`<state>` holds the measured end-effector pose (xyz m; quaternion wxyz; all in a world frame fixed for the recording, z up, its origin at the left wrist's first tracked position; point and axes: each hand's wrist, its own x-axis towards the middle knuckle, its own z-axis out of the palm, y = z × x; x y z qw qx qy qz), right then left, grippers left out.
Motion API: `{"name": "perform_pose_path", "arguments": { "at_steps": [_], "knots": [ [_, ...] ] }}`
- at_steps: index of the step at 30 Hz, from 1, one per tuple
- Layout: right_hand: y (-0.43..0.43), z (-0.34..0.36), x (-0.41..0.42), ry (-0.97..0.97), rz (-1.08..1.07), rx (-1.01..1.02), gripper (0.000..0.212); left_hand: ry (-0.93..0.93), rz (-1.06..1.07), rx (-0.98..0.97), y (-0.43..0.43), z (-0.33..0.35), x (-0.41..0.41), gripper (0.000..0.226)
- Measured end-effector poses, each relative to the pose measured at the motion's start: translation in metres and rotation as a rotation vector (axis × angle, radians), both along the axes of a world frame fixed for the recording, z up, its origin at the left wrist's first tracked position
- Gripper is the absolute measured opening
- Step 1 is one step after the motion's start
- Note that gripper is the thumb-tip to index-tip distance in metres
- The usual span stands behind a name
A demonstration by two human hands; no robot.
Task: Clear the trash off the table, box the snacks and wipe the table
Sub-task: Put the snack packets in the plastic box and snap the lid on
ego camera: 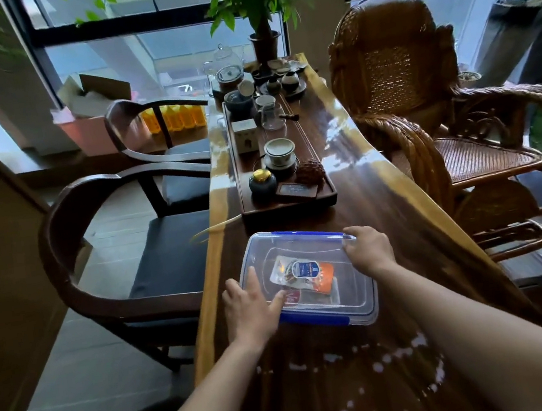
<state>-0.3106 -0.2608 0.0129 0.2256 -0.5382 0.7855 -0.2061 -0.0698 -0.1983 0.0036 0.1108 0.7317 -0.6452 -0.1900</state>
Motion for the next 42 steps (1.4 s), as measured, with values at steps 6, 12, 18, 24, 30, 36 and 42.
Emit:
{"name": "perform_pose_path", "arguments": {
  "at_steps": [6,12,18,24,30,36,42],
  "knots": [
    [-0.012,-0.016,-0.005,-0.050,0.071,0.077,0.046,-0.076,-0.047,0.006,0.000,-0.015,-0.006,0.079],
    [-0.003,-0.028,-0.004,-0.015,0.144,0.097,0.052,-0.196,-0.102,-0.020,0.001,-0.024,-0.001,0.077],
    [0.045,-0.023,0.000,0.249,0.466,-0.081,0.062,-0.307,-0.410,-0.157,-0.005,-0.029,0.007,0.065],
    [0.074,-0.036,-0.002,0.361,0.633,-0.068,0.075,-0.306,-0.532,-0.111,-0.010,-0.024,0.008,0.069],
    [0.053,-0.032,-0.008,0.375,0.675,-0.016,0.073,-0.355,-0.508,-0.065,-0.019,-0.017,-0.005,0.077],
    [0.023,-0.029,-0.016,0.446,0.743,0.051,0.077,-0.381,-0.482,-0.032,-0.037,-0.016,-0.017,0.081],
    [-0.008,-0.025,-0.021,0.466,0.764,0.103,0.077,-0.360,-0.442,0.007,-0.065,-0.016,-0.030,0.080]
  ]
}}
